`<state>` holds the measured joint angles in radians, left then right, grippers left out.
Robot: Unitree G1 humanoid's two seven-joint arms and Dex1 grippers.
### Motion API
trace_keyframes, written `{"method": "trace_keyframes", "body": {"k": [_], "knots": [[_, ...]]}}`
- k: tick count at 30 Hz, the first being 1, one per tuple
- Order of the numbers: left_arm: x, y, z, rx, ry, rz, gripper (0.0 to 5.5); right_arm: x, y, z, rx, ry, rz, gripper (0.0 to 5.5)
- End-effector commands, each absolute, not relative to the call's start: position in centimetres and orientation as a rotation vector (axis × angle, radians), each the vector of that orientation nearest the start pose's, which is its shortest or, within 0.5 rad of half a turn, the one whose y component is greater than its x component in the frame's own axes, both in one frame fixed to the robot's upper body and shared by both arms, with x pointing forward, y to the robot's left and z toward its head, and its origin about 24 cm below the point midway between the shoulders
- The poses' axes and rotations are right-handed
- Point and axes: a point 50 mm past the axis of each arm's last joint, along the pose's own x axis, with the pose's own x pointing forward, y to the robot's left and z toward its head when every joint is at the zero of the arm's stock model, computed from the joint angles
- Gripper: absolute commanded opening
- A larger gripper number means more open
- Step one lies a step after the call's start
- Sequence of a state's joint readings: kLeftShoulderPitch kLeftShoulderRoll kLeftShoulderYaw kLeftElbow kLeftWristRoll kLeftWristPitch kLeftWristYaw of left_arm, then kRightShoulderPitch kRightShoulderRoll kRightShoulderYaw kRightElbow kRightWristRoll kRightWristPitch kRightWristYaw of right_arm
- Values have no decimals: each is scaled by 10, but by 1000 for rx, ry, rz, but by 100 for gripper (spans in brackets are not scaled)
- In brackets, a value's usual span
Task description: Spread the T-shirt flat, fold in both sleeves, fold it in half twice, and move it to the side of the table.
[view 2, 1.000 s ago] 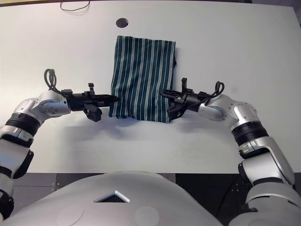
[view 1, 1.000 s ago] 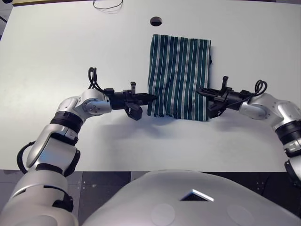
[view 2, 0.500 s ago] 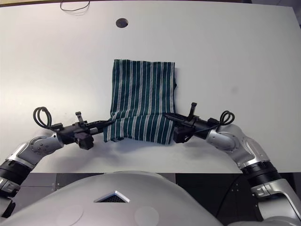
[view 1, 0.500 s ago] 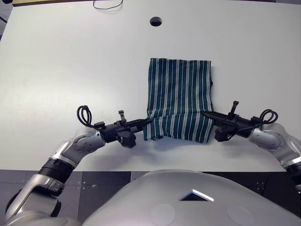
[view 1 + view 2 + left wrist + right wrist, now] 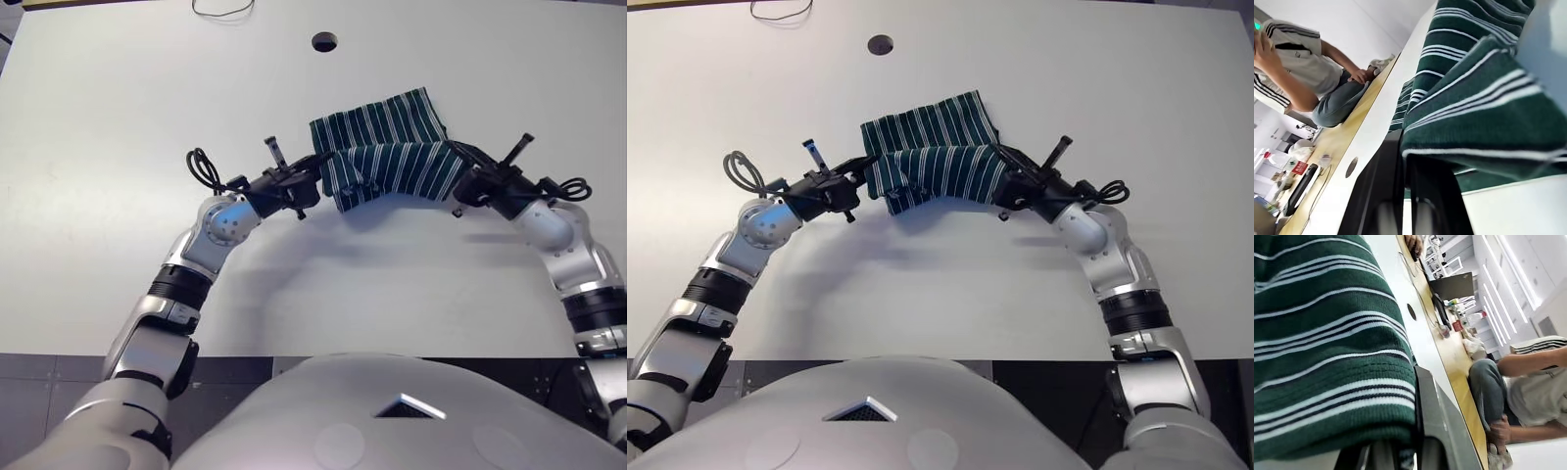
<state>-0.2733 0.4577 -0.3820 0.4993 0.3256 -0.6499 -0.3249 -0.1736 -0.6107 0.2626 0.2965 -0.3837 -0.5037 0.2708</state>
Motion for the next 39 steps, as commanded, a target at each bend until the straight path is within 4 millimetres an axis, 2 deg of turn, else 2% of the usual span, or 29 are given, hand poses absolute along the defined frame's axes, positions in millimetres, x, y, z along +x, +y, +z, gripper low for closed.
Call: {"method": "trace_keyframes", "body": {"k": [1, 4, 7, 9, 10, 14, 17, 24, 27, 32, 39], "knots": [[280, 137, 22, 854, -197, -825, 10, 289, -193, 53, -1005, -133, 614, 16], [286, 137, 20, 849, -178, -793, 10, 301, -191, 49, -982, -92, 623, 16], [288, 140, 14, 823, -138, -747, 10, 311, -180, 44, -922, -59, 661, 16], [290, 141, 11, 794, -121, -722, 43, 318, -175, 39, -905, -36, 664, 16], [291, 141, 11, 779, -117, -709, 65, 321, -171, 37, -898, -25, 664, 54], [294, 141, 9, 714, -94, -646, 127, 331, -155, 30, -895, -9, 683, 124], [297, 138, 8, 660, -85, -608, 169, 338, -146, 32, -875, -18, 679, 174], [310, 127, 21, 559, -118, -576, 285, 355, -154, 50, -807, -19, 615, 308], [321, 128, 28, 490, -116, -516, 341, 365, -153, 62, -775, -27, 573, 373], [330, 136, 20, 428, -23, -438, 419, 377, -144, 68, -691, 22, 533, 463], [329, 137, 6, 390, 64, -408, 527, 381, -128, 62, -593, 125, 528, 467]]}}
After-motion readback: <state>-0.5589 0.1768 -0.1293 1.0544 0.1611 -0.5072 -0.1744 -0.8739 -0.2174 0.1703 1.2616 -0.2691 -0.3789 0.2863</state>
